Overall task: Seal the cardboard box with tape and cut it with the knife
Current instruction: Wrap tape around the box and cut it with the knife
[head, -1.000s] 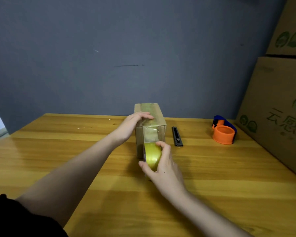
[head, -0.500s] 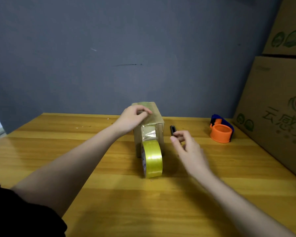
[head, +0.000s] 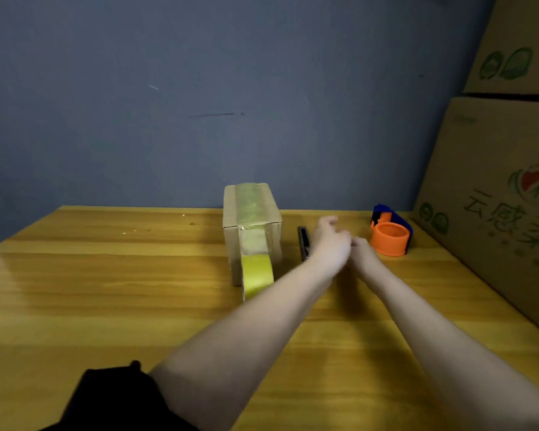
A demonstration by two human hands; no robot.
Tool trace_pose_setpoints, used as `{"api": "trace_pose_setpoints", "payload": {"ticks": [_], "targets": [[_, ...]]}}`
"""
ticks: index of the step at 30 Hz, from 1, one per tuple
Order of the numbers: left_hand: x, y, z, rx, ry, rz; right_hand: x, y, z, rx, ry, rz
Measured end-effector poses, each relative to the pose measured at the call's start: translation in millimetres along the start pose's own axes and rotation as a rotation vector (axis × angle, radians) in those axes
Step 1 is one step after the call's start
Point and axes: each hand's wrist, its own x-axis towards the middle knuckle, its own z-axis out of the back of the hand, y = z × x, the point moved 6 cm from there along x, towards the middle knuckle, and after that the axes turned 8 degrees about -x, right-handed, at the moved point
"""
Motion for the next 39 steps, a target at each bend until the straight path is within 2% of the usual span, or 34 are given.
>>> {"api": "trace_pose_setpoints", "payload": {"ticks": [3,5,9,12,15,20,24,27,32,35,39], "targets": [[12.1,40.7,13.5,0.038,-0.212,0.213,6.9,-9.2,-10.4,0.184,0.098,-0.099],[16.8,55.0,20.1,0.049,-0.273,0.272,11.3,-10.7,-18.0,0.287,0.149,-0.168],[24.0,61.3,19.8,-0.179,-0.31,0.31,21.4,-13.2,-29.6,0.486,0.209,-0.324],[23.3,59.1,15.4,-0.363,-0.283,0.337,25.1,-15.6,-32.5,0.522,0.23,-0.377],[19.3,60.6,15.9,-0.417,-0.268,0.348,26.8,-19.8,-32.6,0.404,0.228,-0.357],[9.8,57.0,13.0,-0.462,-0.228,0.354,20.5,-22.7,-30.4,0.045,0.243,-0.27],[-0.9,53.9,14.2,-0.458,-0.172,0.328,11.3,-22.6,-28.2,-0.049,0.269,-0.273],[-12.3,56.1,17.1,-0.474,-0.133,0.32,-2.7,-23.9,-24.3,0.039,0.292,-0.276],[-26.3,63.0,16.1,-0.526,-0.053,0.271,-21.9,-36.6,-22.4,0.387,0.297,-0.206],[-30.9,64.2,11.1,-0.441,0.014,0.186,-33.6,-39.0,-23.1,0.513,0.274,-0.104],[-33.9,73.2,10.3,-0.319,0.018,0.08,-47.4,-39.0,-24.6,0.647,0.22,-0.015]]}}
